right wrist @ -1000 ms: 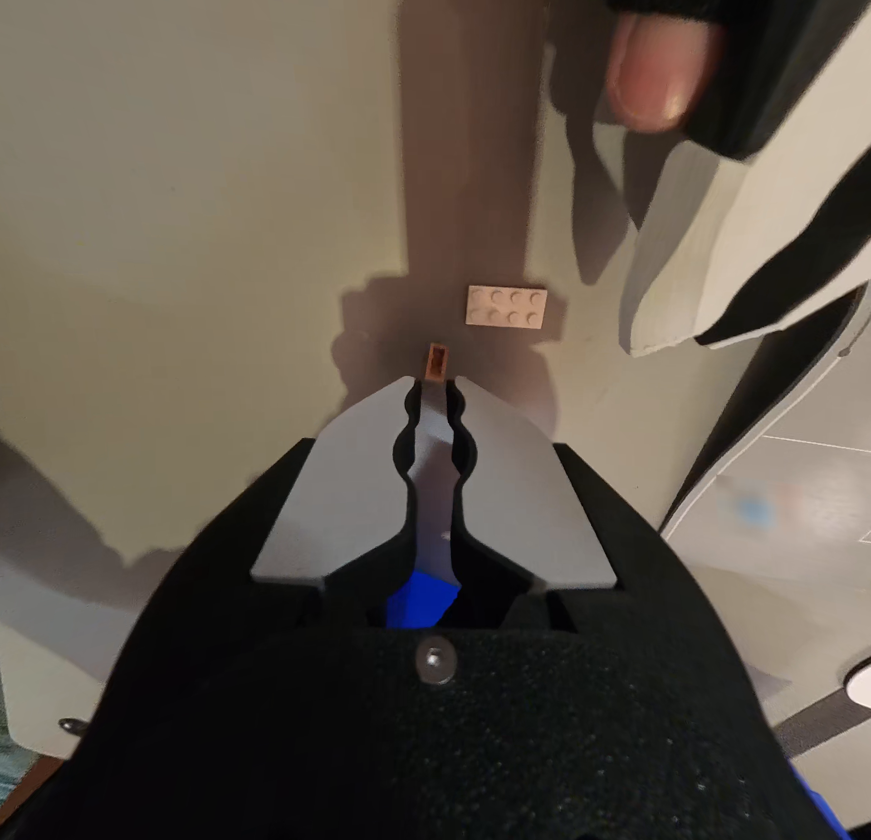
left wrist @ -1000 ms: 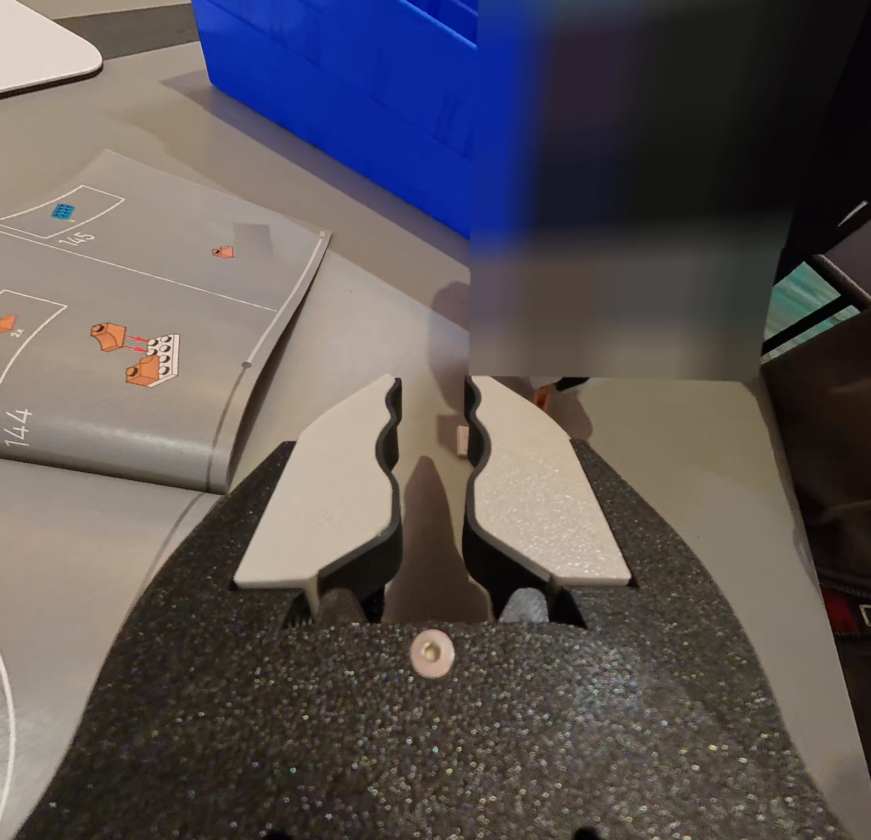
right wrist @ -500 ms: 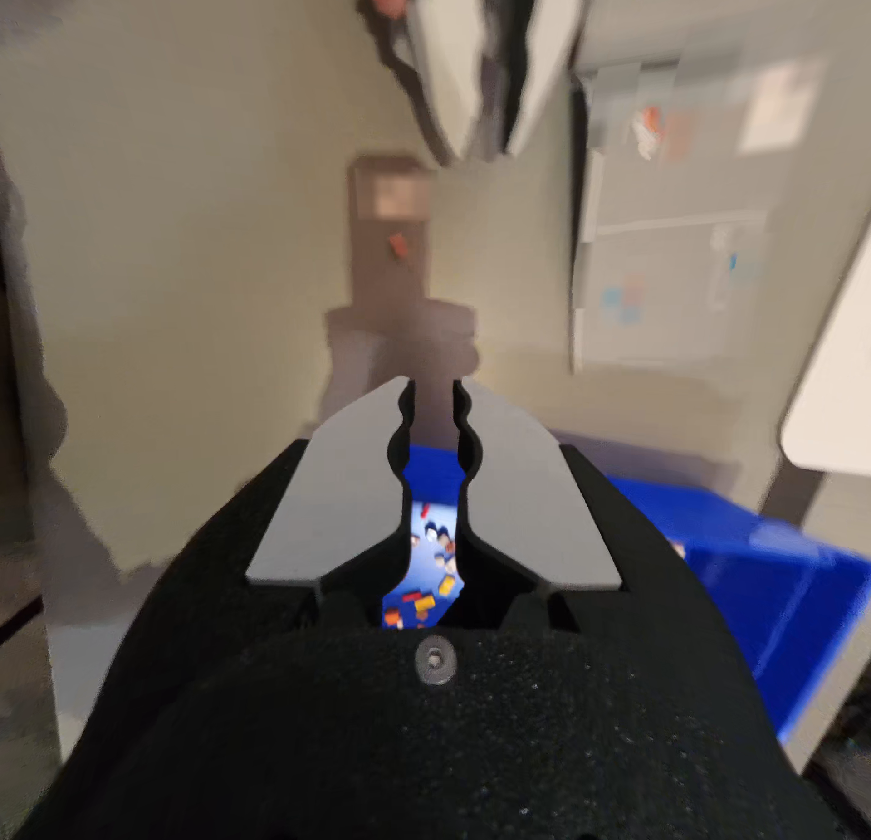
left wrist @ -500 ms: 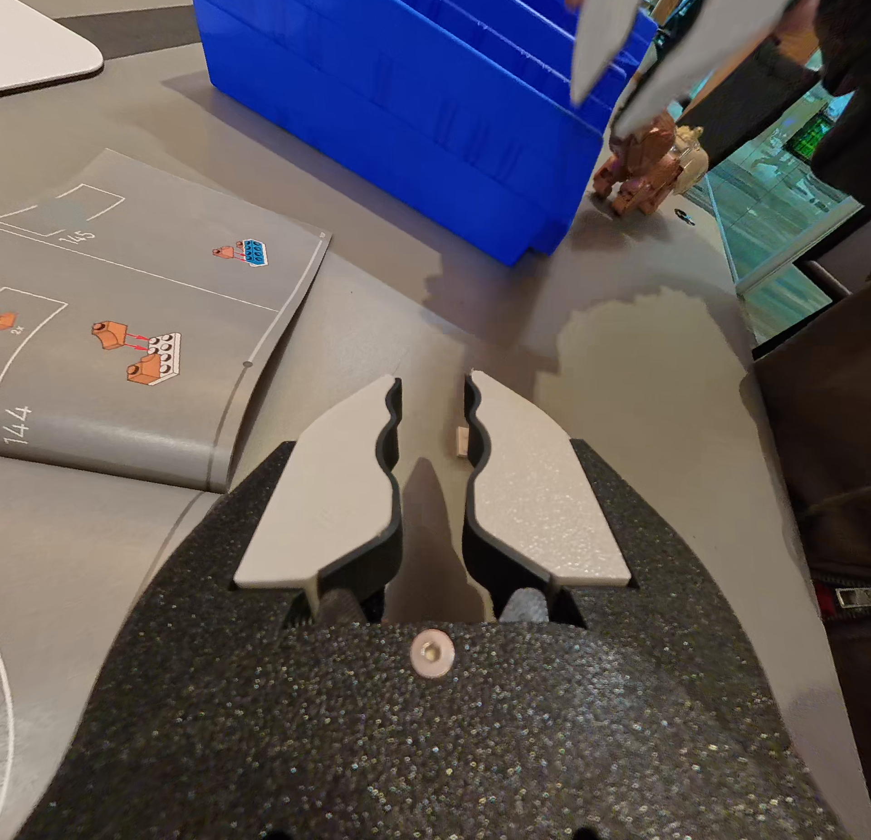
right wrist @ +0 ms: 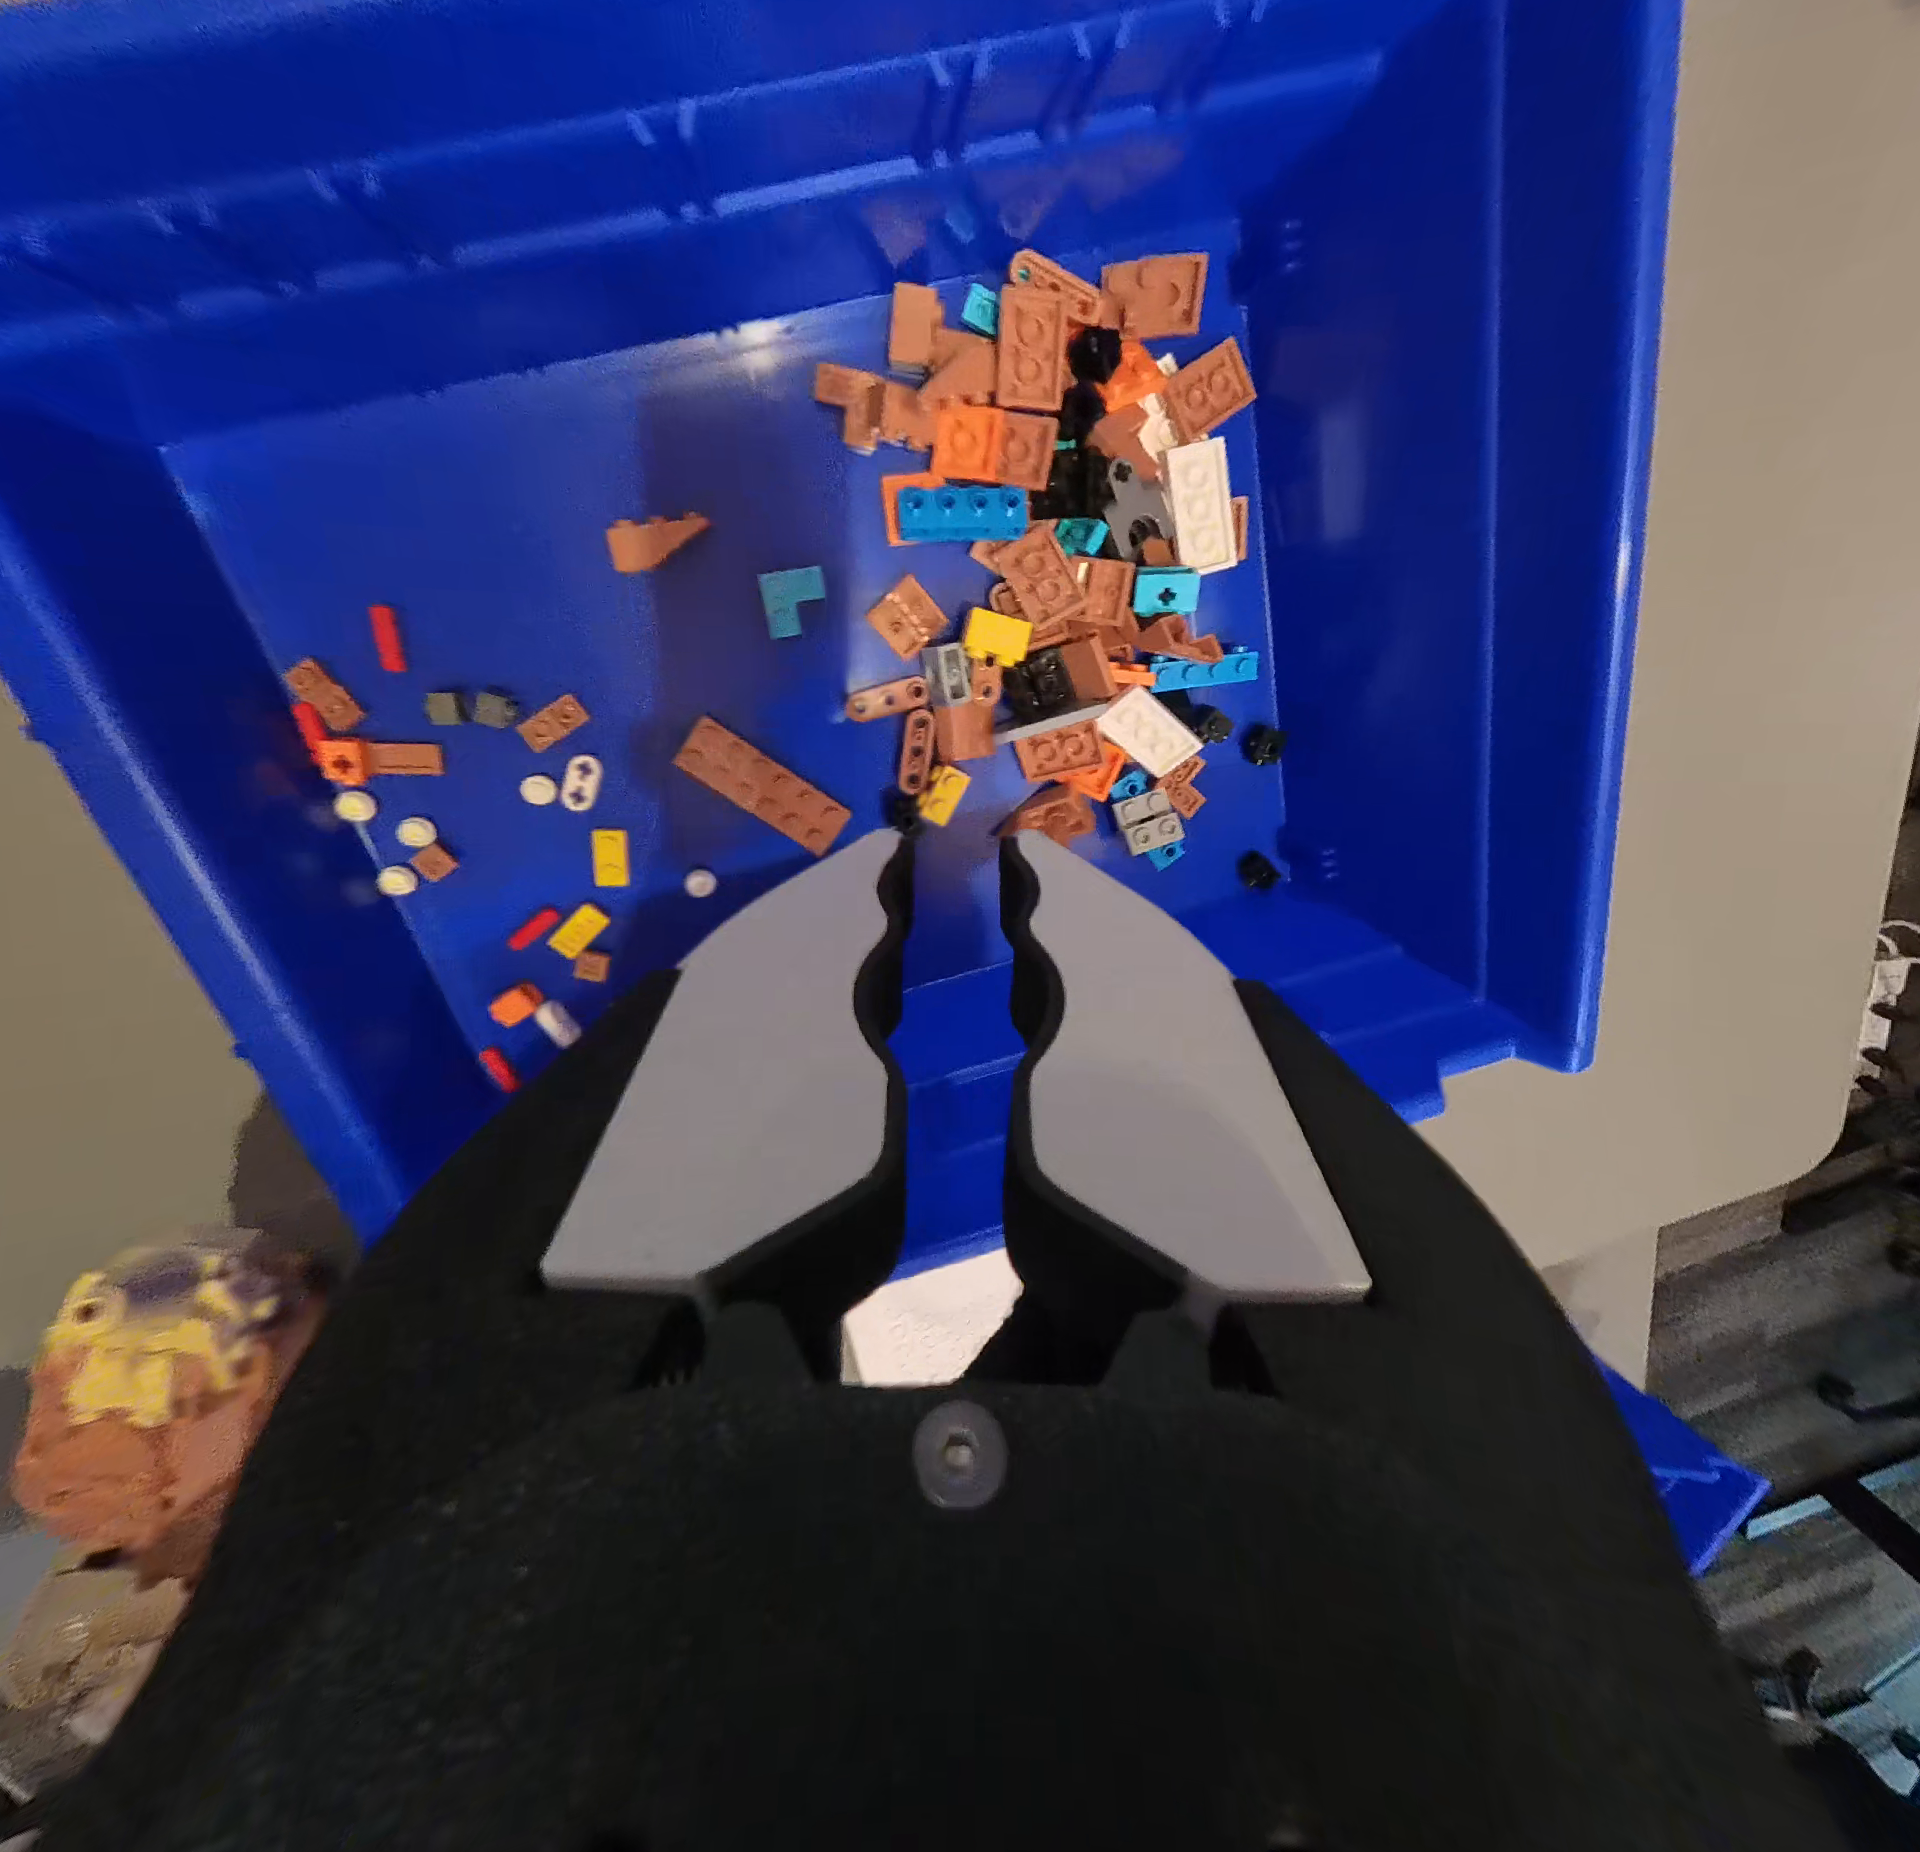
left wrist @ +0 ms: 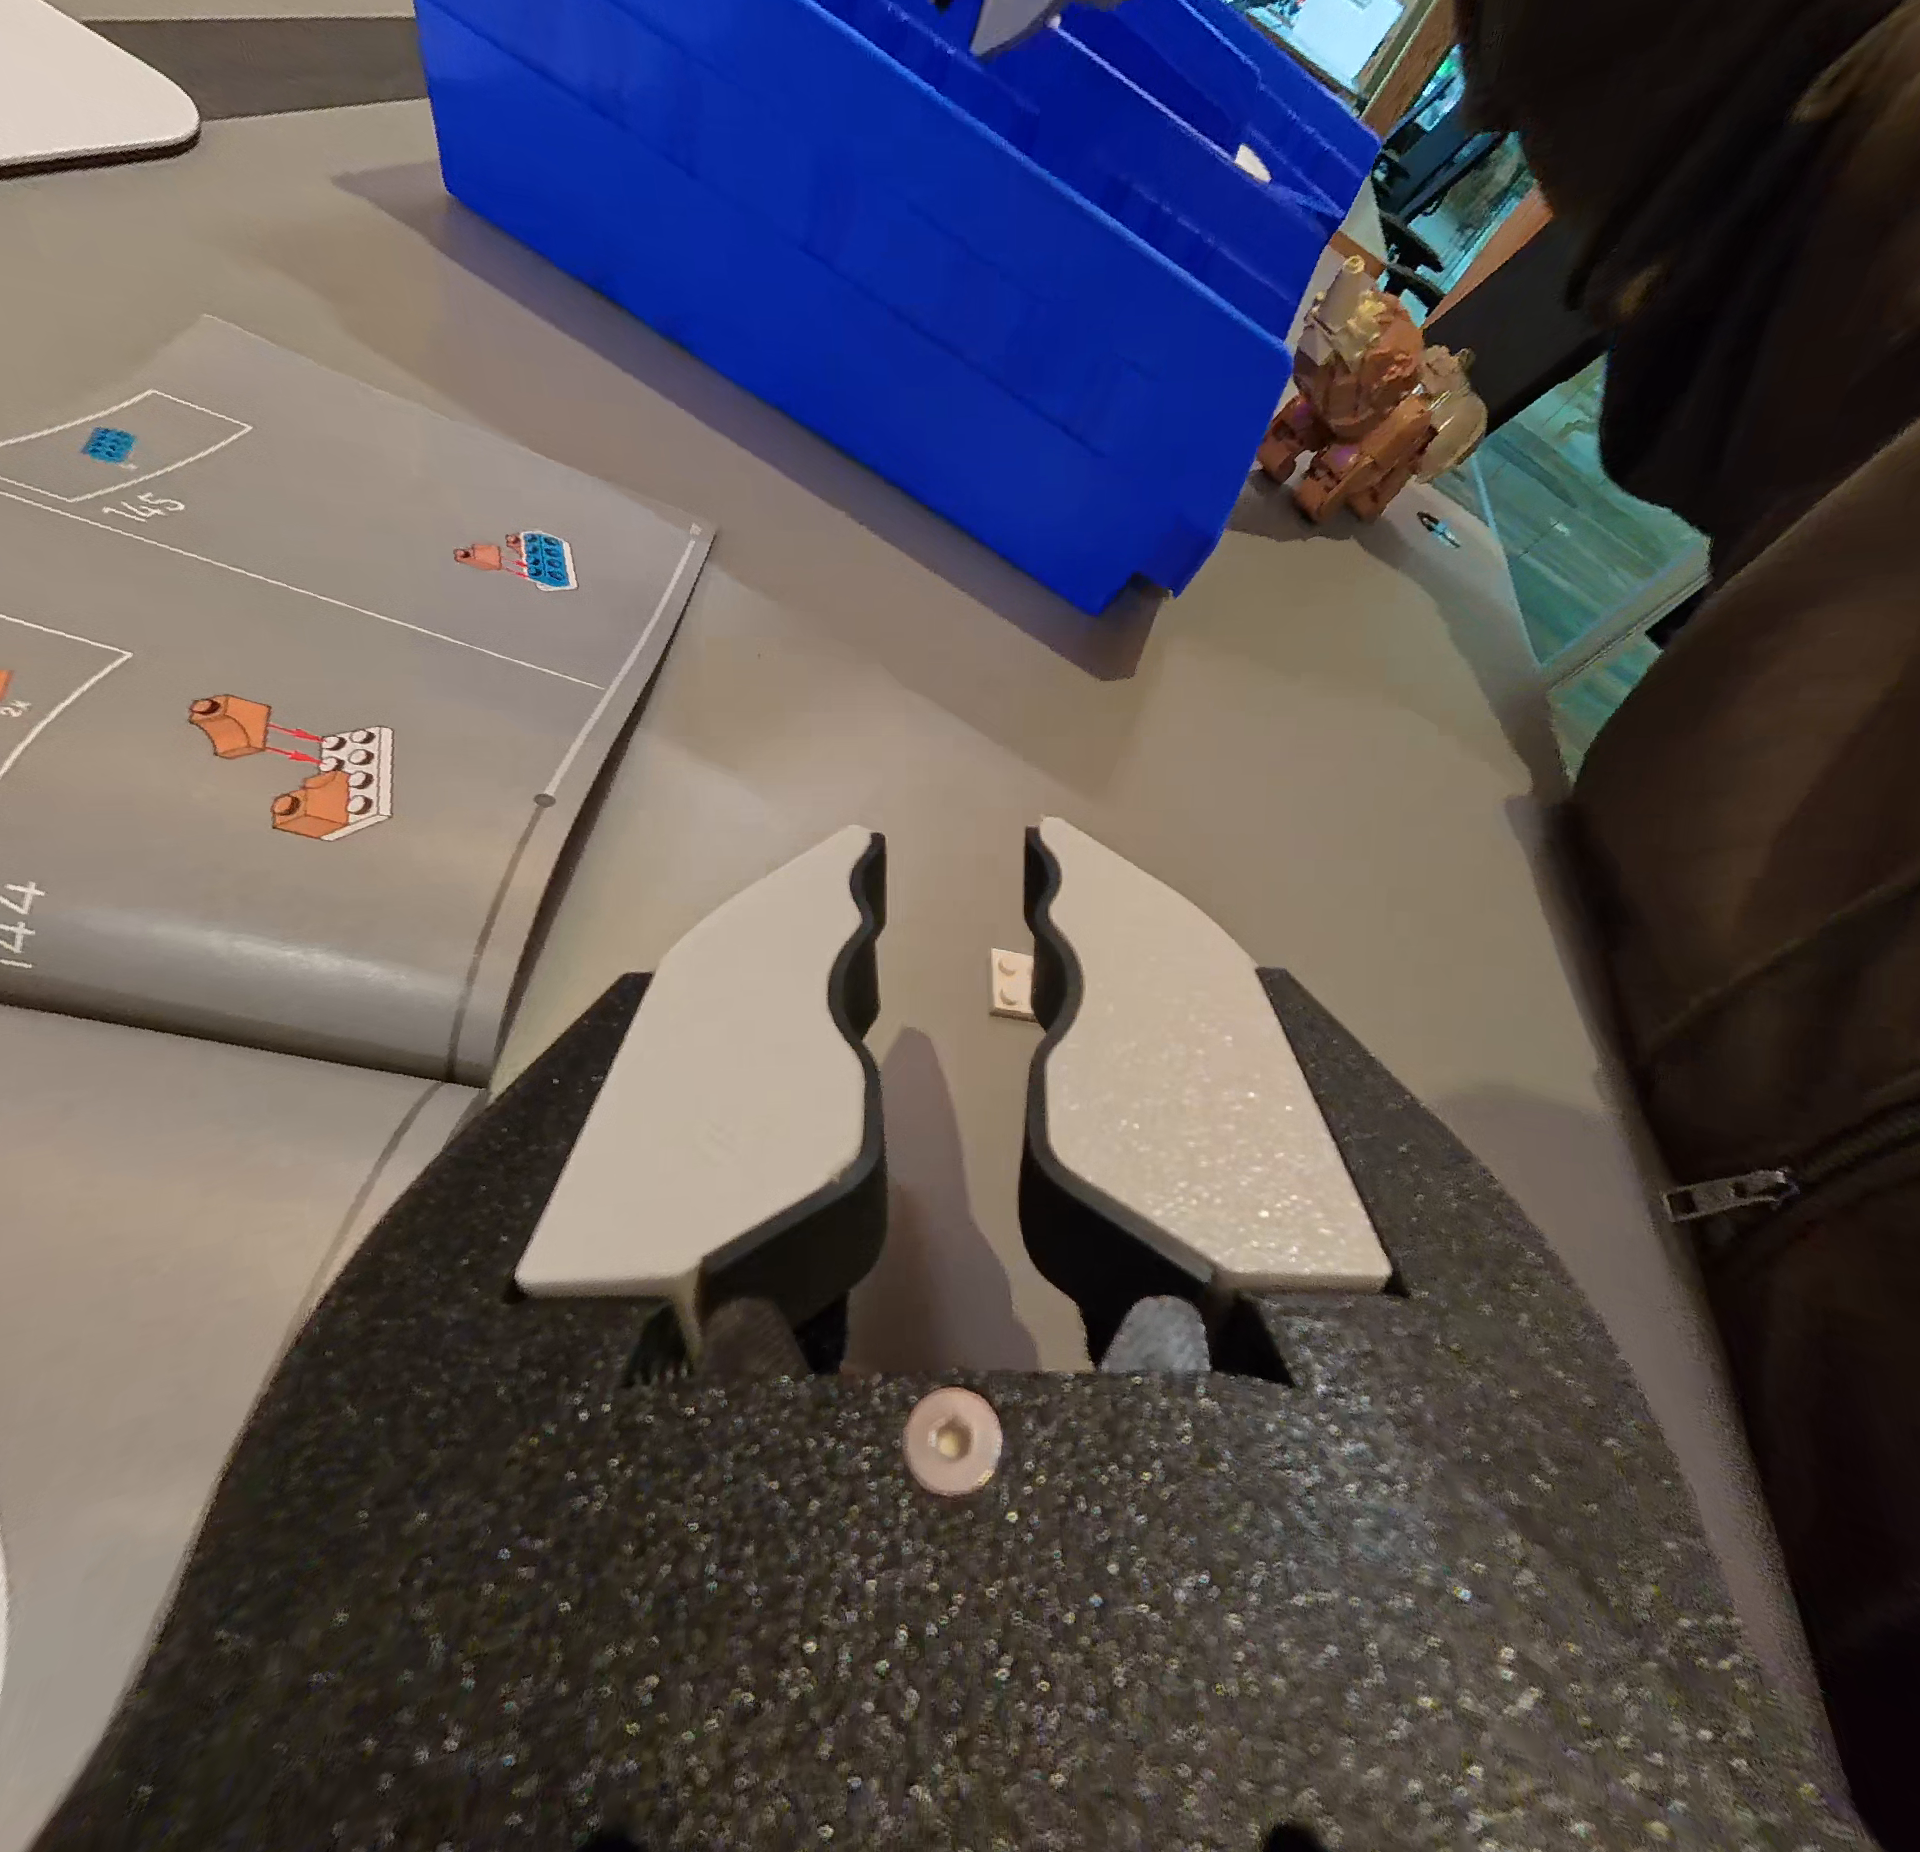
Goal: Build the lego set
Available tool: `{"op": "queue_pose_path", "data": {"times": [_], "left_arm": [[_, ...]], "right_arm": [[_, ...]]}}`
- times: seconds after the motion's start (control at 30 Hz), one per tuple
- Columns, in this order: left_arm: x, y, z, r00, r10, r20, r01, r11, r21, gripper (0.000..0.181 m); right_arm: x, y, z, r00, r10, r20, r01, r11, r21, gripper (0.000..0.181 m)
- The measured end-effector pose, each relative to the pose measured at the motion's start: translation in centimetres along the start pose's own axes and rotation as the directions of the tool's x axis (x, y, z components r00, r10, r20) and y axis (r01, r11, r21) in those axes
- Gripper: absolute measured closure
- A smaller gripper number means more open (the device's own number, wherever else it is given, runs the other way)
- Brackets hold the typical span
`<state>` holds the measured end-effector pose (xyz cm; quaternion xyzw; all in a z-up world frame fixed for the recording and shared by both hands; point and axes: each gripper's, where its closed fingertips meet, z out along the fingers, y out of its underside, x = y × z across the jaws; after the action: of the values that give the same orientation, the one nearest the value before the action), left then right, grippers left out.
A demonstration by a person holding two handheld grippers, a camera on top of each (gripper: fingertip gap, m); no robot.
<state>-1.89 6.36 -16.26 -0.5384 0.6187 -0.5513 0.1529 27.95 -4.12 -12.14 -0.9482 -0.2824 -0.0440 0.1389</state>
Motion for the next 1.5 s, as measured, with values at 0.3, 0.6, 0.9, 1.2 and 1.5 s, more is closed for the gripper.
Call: {"op": "queue_pose_path", "data": {"times": [0.3, 0.6, 0.9, 1.2, 1.5], "left_arm": [[-0.1, -0.1, -0.1, 1.0, -0.022, -0.015, 0.022, 1.0, 0.012, 0.156], [0.0, -0.1, -0.1, 0.999, -0.027, -0.024, 0.027, 1.0, 0.008, 0.156], [0.1, 0.0, 0.0, 1.0, -0.016, -0.021, 0.016, 1.0, -0.001, 0.156], [0.1, 0.1, 0.1, 1.0, -0.014, -0.021, 0.013, 1.0, -0.006, 0.156], [0.2, 0.2, 0.1, 1.0, -0.008, -0.023, 0.007, 1.0, -0.012, 0.156]], "right_arm": [[2.4, -0.6, 2.6, 0.999, -0.042, 0.022, 0.041, 0.998, 0.052, 0.165], [2.3, -1.3, 3.7, 0.998, -0.055, 0.018, 0.053, 0.995, 0.088, 0.165], [2.4, -2.1, 4.8, 0.996, -0.092, 0.015, 0.091, 0.994, 0.068, 0.164], [4.3, -2.5, 6.1, 0.989, -0.149, -0.016, 0.15, 0.988, 0.036, 0.162], [5.3, -2.6, 8.4, 0.979, -0.204, -0.004, 0.203, 0.978, -0.037, 0.16]]}}
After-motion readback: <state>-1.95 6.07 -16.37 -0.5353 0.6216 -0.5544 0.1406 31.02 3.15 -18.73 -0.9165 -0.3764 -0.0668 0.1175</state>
